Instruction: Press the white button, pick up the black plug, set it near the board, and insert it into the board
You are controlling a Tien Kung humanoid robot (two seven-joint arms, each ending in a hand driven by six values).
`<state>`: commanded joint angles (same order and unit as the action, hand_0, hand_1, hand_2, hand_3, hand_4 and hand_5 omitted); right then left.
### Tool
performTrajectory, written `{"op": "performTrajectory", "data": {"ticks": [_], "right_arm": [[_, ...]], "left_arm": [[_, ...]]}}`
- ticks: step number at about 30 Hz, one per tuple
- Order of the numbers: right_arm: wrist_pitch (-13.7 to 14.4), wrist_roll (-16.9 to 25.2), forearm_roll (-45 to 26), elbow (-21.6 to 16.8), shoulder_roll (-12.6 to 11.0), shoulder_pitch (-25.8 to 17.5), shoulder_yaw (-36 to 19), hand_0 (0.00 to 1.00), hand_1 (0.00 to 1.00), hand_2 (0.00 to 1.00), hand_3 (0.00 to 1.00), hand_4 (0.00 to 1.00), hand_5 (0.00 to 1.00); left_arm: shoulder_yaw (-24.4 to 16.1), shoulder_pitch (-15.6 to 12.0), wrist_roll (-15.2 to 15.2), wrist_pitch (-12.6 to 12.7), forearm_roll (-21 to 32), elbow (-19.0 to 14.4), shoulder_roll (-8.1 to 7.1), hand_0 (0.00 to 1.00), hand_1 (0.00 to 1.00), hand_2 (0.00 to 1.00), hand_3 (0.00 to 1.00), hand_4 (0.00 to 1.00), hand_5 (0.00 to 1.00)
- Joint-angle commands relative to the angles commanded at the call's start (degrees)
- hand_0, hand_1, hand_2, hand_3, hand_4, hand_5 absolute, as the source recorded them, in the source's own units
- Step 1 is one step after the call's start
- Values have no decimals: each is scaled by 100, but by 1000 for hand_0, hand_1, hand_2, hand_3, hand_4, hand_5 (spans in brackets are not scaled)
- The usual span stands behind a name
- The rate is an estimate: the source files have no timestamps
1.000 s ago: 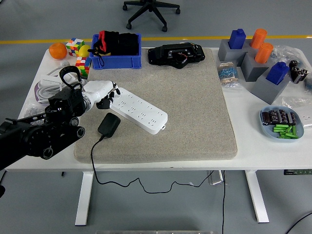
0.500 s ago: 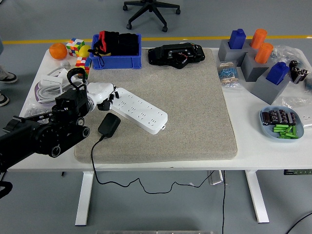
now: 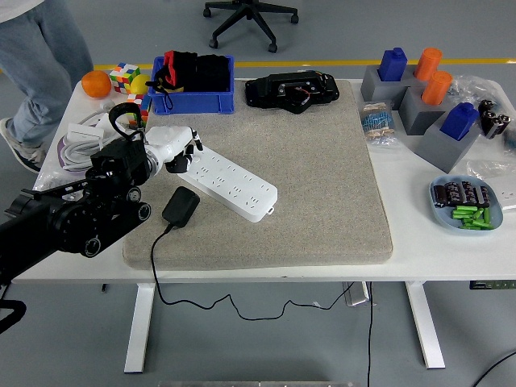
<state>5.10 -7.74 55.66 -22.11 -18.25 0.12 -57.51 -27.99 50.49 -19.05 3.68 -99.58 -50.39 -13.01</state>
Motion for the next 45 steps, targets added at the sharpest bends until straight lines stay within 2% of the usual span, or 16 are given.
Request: {"op": "performTrajectory", "data": {"ticks": [4, 5, 6, 9, 11, 12, 17, 18, 23, 24, 27, 35, 36, 41, 42, 45], "right_arm": [[1, 0, 11, -2, 17, -12, -25, 560, 486, 501, 509, 643, 386], [5, 5, 11, -6, 22, -12, -35, 560, 486, 501, 509, 643, 386], [4, 4, 15, -11, 25, -13, -47, 560, 486, 501, 509, 643, 387], [7, 5, 24, -10, 32, -21, -72, 560, 486, 501, 509, 643, 387], [9, 4, 31, -5, 39, -35, -96, 560, 486, 501, 509, 643, 387], [8, 3, 37, -2, 42, -39, -104, 558, 486, 501, 509, 643, 386], [11, 6, 49, -6, 59, -65, -139, 558, 486, 501, 509, 643, 386], [10, 5, 53, -8, 64, -66, -140, 559, 487, 501, 509, 643, 386], [9, 9, 57, -20, 79, -68, -142, 559, 487, 501, 509, 643, 386], [9, 8, 60, -20, 80, -70, -140, 559, 487, 501, 508, 644, 386], [9, 8, 61, -20, 78, -70, -130, 559, 487, 501, 508, 644, 386], [15, 13, 62, -19, 78, -67, -144, 559, 484, 501, 509, 644, 387], [13, 12, 64, -18, 80, -68, -140, 559, 485, 501, 509, 643, 386], [15, 14, 61, -12, 90, -77, -132, 559, 485, 501, 509, 643, 386], [16, 17, 60, -11, 93, -80, -130, 559, 485, 501, 509, 643, 387], [28, 52, 50, -16, 95, -82, -126, 559, 485, 501, 509, 643, 387]], "left_arm": [[-330, -212, -38, 63, -150, -481, -130, 24, 49, 116, 690, 2, 2], [-441, -326, -38, 101, -174, -682, -203, 24, 49, 116, 690, 2, 2], [-544, -449, -42, 126, -171, -867, -266, 85, 148, 186, 685, 70, 2], [-705, -696, -101, 141, -194, -1216, -371, 85, 148, 186, 685, 70, 2], [-877, -978, -205, 120, -223, -1526, -472, 85, 148, 186, 685, 70, 2], [-941, -1106, -245, 105, -241, -1664, -505, 321, 595, 569, 798, 792, 114], [-1328, -1734, -521, 54, -187, -2225, -631, 321, 595, 569, 798, 792, 114], [-1396, -1864, -535, 88, -173, -2332, -648, 769, 876, 886, 961, 972, 543], [-1611, -2300, -552, 279, -254, -2655, -665, 769, 876, 886, 961, 972, 543], [-1637, -2361, -562, 307, -294, -2691, -657, 870, 935, 960, 998, 998, 664], [-1695, -2496, -595, 355, -389, -2755, -637, 870, 935, 960, 998, 998, 664], [-1662, -2637, -717, 458, -634, -2706, -591, 863, 933, 950, 996, 998, 636], [-1657, -2664, -726, 505, -677, -2683, -584, 826, 898, 908, 958, 974, 321], [-1639, -2724, -789, 586, -926, -2601, -572, 826, 898, 908, 958, 974, 321], [-1621, -2734, -815, 612, -987, -2572, -572, 703, 802, 804, 894, 945, 219], [-1591, -2743, -845, 644, -1060, -2491, -565, 703, 802, 804, 894, 945, 219]]}}
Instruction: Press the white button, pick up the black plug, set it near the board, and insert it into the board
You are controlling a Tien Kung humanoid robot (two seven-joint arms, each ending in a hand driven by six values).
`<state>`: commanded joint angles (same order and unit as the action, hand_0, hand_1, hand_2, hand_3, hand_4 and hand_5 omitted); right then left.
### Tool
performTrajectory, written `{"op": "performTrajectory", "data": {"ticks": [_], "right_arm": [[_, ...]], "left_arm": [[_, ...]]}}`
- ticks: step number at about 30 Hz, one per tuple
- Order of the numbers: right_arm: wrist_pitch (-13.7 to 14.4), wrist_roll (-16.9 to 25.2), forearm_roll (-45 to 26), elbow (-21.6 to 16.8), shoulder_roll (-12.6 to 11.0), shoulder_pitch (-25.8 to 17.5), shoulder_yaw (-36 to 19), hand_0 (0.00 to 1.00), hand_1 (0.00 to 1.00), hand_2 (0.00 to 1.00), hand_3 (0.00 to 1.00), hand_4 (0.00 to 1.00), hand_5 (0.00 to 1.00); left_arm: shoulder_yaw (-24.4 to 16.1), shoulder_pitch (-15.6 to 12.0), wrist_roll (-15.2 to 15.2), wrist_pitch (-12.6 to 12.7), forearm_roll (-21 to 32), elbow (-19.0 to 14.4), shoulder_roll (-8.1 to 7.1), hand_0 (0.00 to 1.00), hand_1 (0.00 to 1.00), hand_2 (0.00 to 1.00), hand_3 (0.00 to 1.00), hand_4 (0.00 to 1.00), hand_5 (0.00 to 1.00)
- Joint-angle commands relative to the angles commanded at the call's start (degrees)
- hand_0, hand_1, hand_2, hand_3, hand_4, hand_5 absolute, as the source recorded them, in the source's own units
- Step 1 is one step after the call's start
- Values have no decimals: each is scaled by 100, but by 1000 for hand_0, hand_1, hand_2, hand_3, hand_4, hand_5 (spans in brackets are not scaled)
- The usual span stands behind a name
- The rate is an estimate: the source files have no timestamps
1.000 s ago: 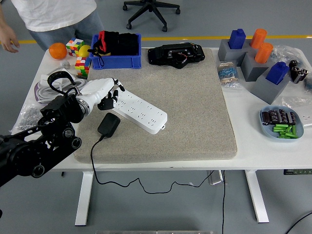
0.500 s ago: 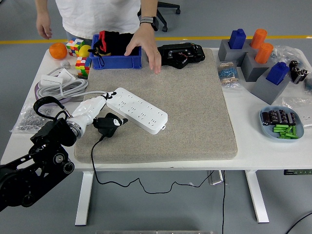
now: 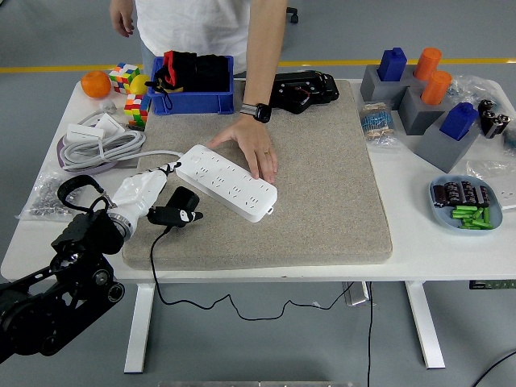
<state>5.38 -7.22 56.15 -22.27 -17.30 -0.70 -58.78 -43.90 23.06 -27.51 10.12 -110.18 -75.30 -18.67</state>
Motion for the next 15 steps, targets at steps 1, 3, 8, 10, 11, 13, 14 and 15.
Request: {"op": "performTrajectory", "data": {"ticks": [1, 3, 8, 10, 11, 13, 14, 15], "right_arm": [[6, 21, -5, -6, -2, -1, 2, 559, 485, 501, 509, 643, 387], [10, 37, -9, -11, -5, 7, 8, 559, 483, 501, 509, 643, 386], [11, 42, -13, -18, -9, 20, 6, 559, 483, 501, 509, 643, 386], [11, 36, -13, -13, -8, 18, 1, 560, 486, 501, 509, 643, 388], [9, 28, -11, -8, -9, 17, 3, 560, 486, 501, 509, 643, 388], [8, 21, -7, -2, -10, 13, 2, 560, 486, 501, 509, 643, 388], [7, 16, -7, 1, -11, 12, 7, 560, 486, 501, 509, 643, 388], [6, 13, -8, 2, -11, 12, 10, 560, 487, 500, 509, 643, 387]], "left_arm": [[16, 0, -12, 1, -16, 42, 9, 703, 802, 804, 894, 945, 219], [36, 0, -14, 22, -3, 83, 16, 578, 703, 694, 840, 885, 75], [82, 1, 39, 97, 14, 150, 34, 578, 703, 694, 840, 885, 75], [94, 7, 96, 162, 28, 153, 36, 467, 640, 631, 810, 871, 55], [98, 12, 142, 223, 15, 144, 38, 467, 640, 631, 810, 871, 55], [104, 17, 203, 305, -5, 135, 43, 467, 640, 631, 810, 871, 55], [106, 21, 228, 341, -11, 139, 50, 467, 640, 631, 810, 871, 55], [107, 23, 239, 357, -14, 142, 54, 353, 530, 545, 799, 840, 11]]}}
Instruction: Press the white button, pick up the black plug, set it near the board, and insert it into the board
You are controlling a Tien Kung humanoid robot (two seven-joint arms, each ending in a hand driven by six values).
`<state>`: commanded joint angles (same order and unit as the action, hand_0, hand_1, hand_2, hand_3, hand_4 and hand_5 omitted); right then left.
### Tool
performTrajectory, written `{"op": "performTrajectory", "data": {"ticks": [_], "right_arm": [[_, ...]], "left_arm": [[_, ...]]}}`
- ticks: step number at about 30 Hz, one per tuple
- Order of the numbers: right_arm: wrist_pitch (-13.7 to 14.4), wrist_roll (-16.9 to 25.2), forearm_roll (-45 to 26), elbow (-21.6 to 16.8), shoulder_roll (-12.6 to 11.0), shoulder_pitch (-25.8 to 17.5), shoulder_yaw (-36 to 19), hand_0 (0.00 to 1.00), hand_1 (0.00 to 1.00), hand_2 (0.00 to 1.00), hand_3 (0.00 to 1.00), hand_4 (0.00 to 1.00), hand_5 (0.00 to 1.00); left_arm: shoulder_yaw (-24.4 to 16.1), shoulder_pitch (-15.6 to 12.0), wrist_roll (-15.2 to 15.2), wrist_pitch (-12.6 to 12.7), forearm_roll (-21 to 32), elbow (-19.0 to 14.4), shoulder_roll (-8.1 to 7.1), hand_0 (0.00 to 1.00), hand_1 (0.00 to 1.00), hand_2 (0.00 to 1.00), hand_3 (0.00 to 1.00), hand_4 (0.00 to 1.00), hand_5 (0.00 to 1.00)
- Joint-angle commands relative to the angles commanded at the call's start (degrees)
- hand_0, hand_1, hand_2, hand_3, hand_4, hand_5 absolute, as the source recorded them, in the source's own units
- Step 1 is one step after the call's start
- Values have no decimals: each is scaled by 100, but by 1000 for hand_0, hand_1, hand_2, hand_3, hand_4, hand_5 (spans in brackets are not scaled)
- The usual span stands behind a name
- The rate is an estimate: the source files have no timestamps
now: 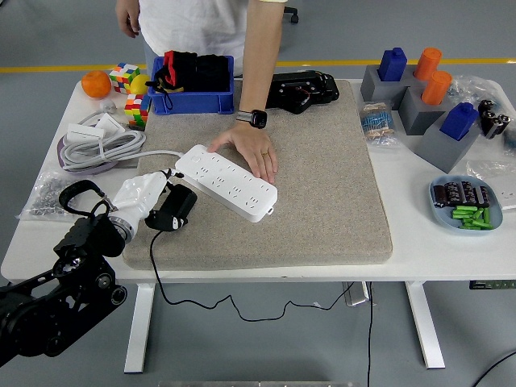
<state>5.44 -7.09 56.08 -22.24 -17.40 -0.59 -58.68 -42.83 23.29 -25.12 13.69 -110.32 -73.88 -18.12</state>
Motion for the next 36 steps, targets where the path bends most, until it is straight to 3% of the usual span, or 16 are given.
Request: {"op": "performTrajectory", "data": {"ticks": [5, 6, 11, 12, 17, 18, 29, 30, 35, 36], "right_arm": [[-3, -5, 0, -11, 4, 3, 2, 560, 487, 500, 509, 643, 387], [-6, -9, 1, -9, 5, 4, 6, 559, 483, 501, 508, 643, 388], [-5, -4, 1, -7, 4, -1, 15, 559, 483, 501, 508, 643, 388], [-4, -3, 2, -4, 4, 0, 13, 558, 484, 501, 507, 643, 387], [0, 8, -1, -9, 3, 6, 1, 558, 484, 501, 507, 643, 387], [0, 9, -1, -11, 3, 7, 1, 559, 483, 500, 507, 643, 386], [4, 19, -5, -10, 5, 5, 11, 559, 485, 501, 507, 643, 386], [6, 20, -5, -9, 4, 2, 13, 558, 485, 500, 507, 643, 387], [9, 22, -6, -8, 1, 3, 15, 558, 485, 500, 507, 643, 387], [7, 20, -6, -7, 2, 4, 14, 558, 483, 500, 504, 643, 387]], "left_arm": [[45, 7, 62, 76, 24, 15, 13, 353, 530, 545, 799, 840, 11], [63, 12, 54, 68, 15, 22, 15, 297, 454, 513, 791, 826, 2], [110, 16, 35, 54, -19, 55, 28, 297, 454, 513, 791, 826, 2], [119, 21, 36, 54, -23, 67, 31, 271, 418, 475, 655, 782, 2], [153, 49, 63, 67, -58, 123, 32, 271, 418, 475, 655, 782, 2], [155, 54, 74, 77, -66, 125, 33, 225, 378, 428, 558, 650, 2], [187, 73, 266, 308, 18, 216, 57, 193, 331, 398, 507, 597, 2], [186, 73, 287, 331, 69, 234, 60, 118, 249, 324, 396, 567, 2], [152, 67, 423, 485, 399, 290, 60, 118, 249, 324, 396, 567, 2], [134, 65, 440, 497, 480, 276, 54, 88, 201, 273, 324, 394, 2]]}}
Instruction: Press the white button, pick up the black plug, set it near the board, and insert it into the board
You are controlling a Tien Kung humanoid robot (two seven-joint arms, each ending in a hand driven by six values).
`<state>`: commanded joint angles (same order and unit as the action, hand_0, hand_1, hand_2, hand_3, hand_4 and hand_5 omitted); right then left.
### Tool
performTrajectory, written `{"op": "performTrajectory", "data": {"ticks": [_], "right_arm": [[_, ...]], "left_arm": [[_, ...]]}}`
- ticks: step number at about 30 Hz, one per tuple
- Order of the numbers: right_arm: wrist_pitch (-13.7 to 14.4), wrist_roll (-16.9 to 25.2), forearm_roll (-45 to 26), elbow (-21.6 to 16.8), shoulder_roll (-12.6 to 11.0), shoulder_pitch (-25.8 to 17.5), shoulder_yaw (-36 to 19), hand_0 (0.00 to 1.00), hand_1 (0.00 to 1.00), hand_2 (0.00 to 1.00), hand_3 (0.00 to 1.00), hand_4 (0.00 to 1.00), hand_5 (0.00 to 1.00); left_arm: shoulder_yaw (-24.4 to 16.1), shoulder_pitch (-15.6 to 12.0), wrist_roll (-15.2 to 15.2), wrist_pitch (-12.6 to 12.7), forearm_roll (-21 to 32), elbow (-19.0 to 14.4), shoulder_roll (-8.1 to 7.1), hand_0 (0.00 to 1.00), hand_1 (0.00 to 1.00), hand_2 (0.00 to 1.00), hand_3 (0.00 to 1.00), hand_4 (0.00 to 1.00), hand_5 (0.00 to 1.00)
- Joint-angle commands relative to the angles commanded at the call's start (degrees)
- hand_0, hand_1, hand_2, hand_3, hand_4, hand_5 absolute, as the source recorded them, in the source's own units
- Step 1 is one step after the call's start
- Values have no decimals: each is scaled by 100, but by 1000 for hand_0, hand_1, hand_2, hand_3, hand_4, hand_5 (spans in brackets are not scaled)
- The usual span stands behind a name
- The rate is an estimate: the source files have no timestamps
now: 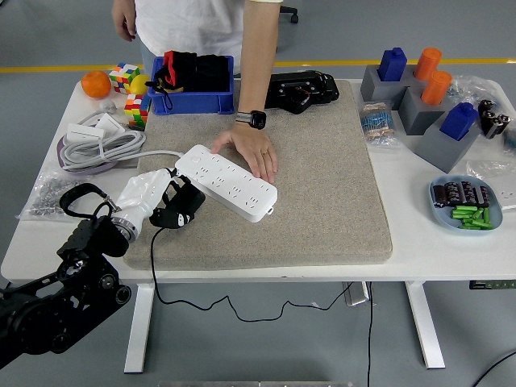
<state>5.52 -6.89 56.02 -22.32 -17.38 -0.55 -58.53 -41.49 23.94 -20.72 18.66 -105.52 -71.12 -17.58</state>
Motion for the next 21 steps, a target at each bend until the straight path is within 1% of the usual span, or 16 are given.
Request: {"op": "performTrajectory", "data": {"ticks": [4, 8, 11, 12, 13, 17, 21], "right_arm": [[0, -2, -3, 0, -2, 4, 3, 558, 483, 500, 504, 643, 387], [-2, -5, -6, -1, -20, 18, 36, 558, 483, 501, 506, 642, 388], [-3, -6, -10, -1, -29, 30, 61, 558, 483, 501, 506, 642, 388], [-4, -6, -11, -4, -31, 33, 67, 558, 484, 499, 503, 641, 386], [-5, -6, -12, -6, -32, 34, 73, 558, 484, 499, 503, 641, 386], [-7, -8, -22, -4, -44, 35, 111, 558, 484, 499, 503, 641, 386], [-8, -10, -29, 3, -56, 36, 136, 559, 484, 499, 504, 641, 385]], "left_arm": [[-87, 16, 9, 14, 114, -110, -30, 88, 201, 273, 324, 394, 2], [-239, 158, 10, 26, 152, -136, -2, 84, 191, 262, 315, 383, 2], [-286, 317, 10, 15, 158, 16, 59, 84, 191, 262, 315, 383, 2], [-286, 369, 12, 11, 164, 72, 79, 87, 191, 260, 313, 358, 2], [-282, 404, 19, 13, 176, 109, 93, 87, 191, 260, 313, 358, 2], [-201, 668, 91, 50, 267, 428, 206, 87, 191, 260, 313, 358, 2], [-124, 818, 157, 79, 314, 690, 312, 87, 191, 259, 312, 357, 2]]}}
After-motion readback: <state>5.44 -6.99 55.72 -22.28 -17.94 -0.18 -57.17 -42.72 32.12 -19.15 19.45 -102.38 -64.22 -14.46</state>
